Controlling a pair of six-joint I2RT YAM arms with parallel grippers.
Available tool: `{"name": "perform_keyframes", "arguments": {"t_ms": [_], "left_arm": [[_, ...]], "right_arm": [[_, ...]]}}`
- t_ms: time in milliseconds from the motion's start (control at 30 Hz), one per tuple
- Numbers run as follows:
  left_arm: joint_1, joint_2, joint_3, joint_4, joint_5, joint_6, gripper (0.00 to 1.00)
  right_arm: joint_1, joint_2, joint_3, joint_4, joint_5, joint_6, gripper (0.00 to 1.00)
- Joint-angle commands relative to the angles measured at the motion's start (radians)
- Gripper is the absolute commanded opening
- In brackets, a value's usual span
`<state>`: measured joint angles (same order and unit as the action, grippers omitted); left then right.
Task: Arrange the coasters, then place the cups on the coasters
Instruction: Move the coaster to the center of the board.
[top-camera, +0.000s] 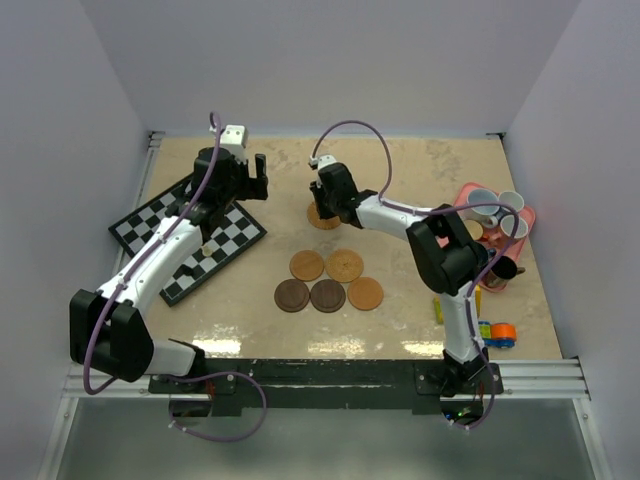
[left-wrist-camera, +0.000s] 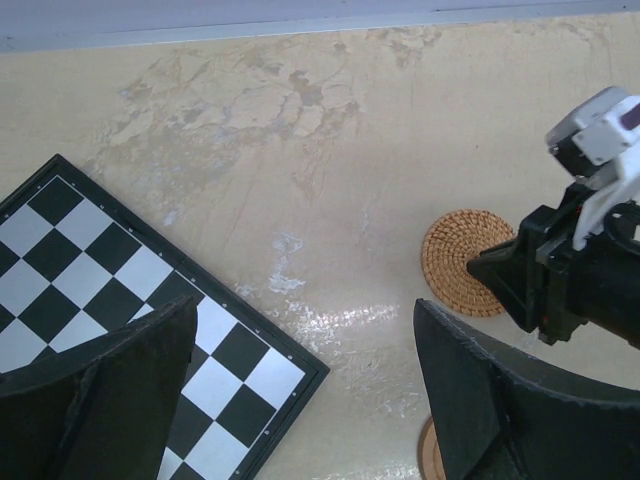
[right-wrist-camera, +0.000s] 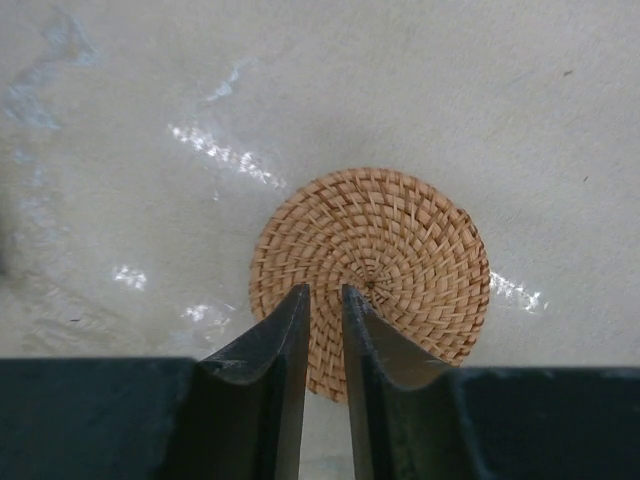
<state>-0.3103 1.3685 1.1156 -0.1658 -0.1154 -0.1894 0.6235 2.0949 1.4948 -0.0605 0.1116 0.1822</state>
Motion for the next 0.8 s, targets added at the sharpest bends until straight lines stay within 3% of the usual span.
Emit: {"name": "perform_keyframes", "arguments": {"t_ms": [0, 167, 333, 767], "left_arm": [[-0.003, -0.039, 0.000, 0.025, 0.023, 0.004, 0.94], [-0.004, -0.042, -0.005, 0.029, 0.049, -0.010, 0.94], [-0.003, -0.042, -0.007, 0.034, 0.066, -0.018, 0.93], [-0.004, -0.035, -0.008, 0.038, 0.088, -0.028, 0.93]], "right_arm": [[-0.007, 0.033, 0.058, 0.054, 0.019, -0.015, 0.19], [-0.005, 0.079, 0.032, 0.054, 0.053, -0.021, 0.06], [-0.001, 0.060, -0.071, 0.054, 0.039, 0.005, 0.00], [0.120, -0.033, -0.260, 0.054, 0.059, 0.112, 0.00]]}}
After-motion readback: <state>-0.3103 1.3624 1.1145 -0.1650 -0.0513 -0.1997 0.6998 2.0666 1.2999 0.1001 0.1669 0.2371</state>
